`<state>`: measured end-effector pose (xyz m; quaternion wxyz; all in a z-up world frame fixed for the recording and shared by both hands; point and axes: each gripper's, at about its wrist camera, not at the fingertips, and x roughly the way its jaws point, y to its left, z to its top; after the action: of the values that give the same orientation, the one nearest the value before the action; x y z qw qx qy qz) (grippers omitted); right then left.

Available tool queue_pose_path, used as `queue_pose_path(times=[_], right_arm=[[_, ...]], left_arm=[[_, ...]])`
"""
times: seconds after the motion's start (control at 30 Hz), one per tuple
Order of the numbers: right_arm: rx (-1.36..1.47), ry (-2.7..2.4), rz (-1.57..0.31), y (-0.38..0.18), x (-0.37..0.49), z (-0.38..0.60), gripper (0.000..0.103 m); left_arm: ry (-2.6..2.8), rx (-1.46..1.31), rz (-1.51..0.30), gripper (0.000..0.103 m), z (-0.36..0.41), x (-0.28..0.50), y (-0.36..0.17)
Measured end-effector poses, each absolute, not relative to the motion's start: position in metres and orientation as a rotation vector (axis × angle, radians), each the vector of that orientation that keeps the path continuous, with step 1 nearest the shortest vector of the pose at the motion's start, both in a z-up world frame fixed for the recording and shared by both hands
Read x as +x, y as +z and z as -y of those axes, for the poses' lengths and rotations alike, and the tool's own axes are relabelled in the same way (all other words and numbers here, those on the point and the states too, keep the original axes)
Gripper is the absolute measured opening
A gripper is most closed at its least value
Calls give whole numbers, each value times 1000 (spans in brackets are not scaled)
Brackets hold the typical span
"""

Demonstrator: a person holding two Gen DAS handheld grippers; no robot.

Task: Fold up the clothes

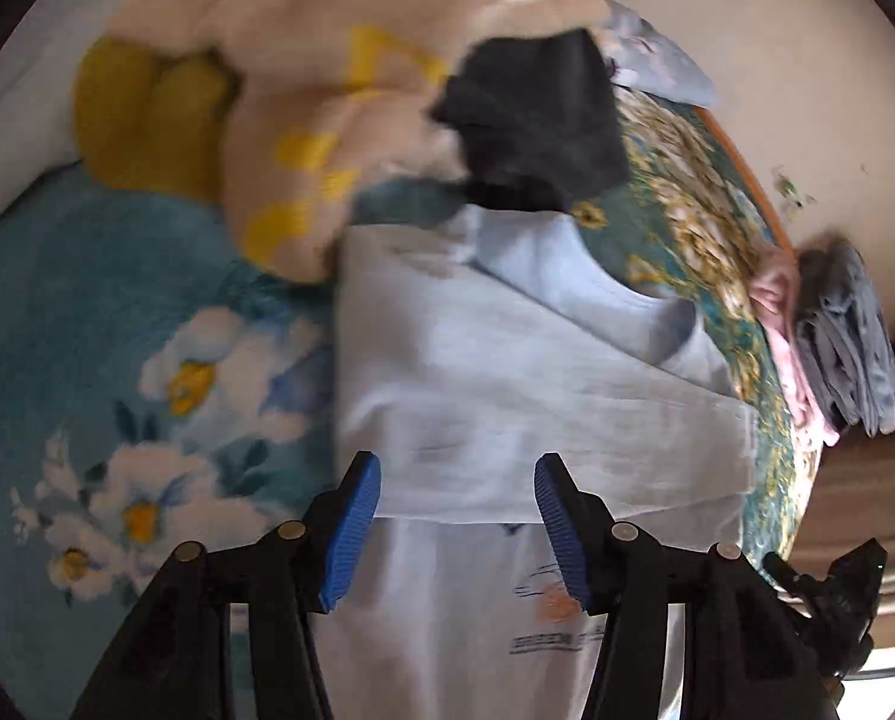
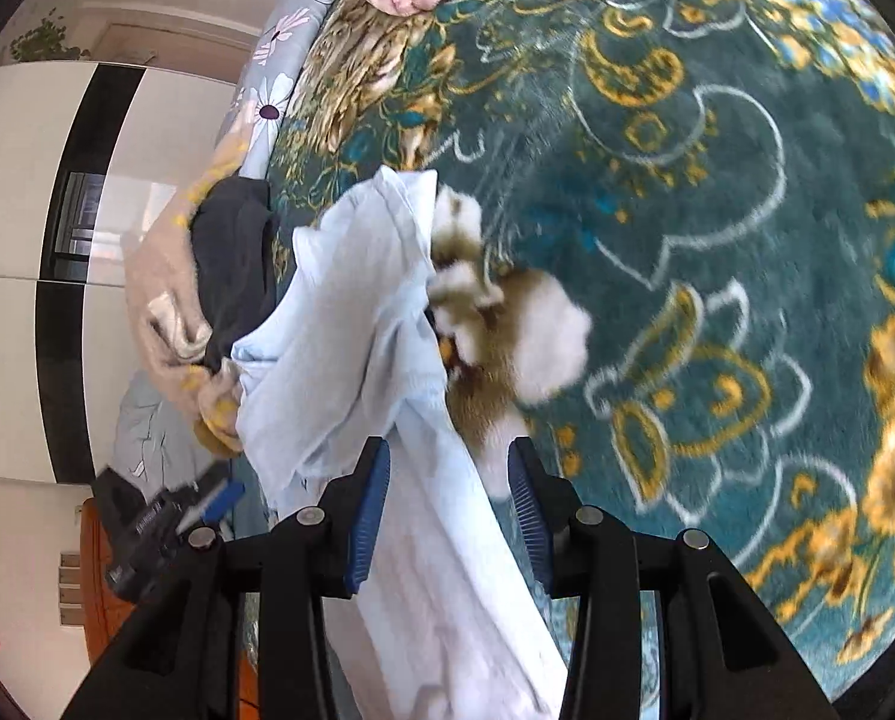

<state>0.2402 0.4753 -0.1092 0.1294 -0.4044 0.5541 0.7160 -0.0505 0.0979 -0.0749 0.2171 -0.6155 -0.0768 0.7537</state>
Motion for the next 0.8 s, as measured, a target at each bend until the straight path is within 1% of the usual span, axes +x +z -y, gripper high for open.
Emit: queue_pose_path(times=[0.27, 0.43, 0.5, 0.53, 0.57, 0.67, 0.8], right_arm=[[-1085, 1944, -1699, -127, 200, -517, 42], [-1093, 1929, -1728, -133, 186, -525, 41], [-1094, 1966, -1745, -131, 179, -522, 35], [-1099, 1996, -1738, -127, 175, -520, 25], [-1121, 2021, -1707, -124, 171, -518, 9], [-1155, 2092, -1626, -111, 168, -509, 7], [-1129, 2126, -1609, -101, 184, -500, 6]], left_arm=[[2094, -1690, 303, 58, -98, -68, -94], [2117, -1726, 301, 56, -107, -75, -108], [2140, -1731, 292, 56, -108, -74, -110], [2153, -1734, 290, 56, -107, -75, -112], [2162, -1740, 292, 54, -105, -76, -113], [2174, -1761, 305, 49, -100, -78, -118], [2171, -1771, 308, 49, -101, -79, -122]])
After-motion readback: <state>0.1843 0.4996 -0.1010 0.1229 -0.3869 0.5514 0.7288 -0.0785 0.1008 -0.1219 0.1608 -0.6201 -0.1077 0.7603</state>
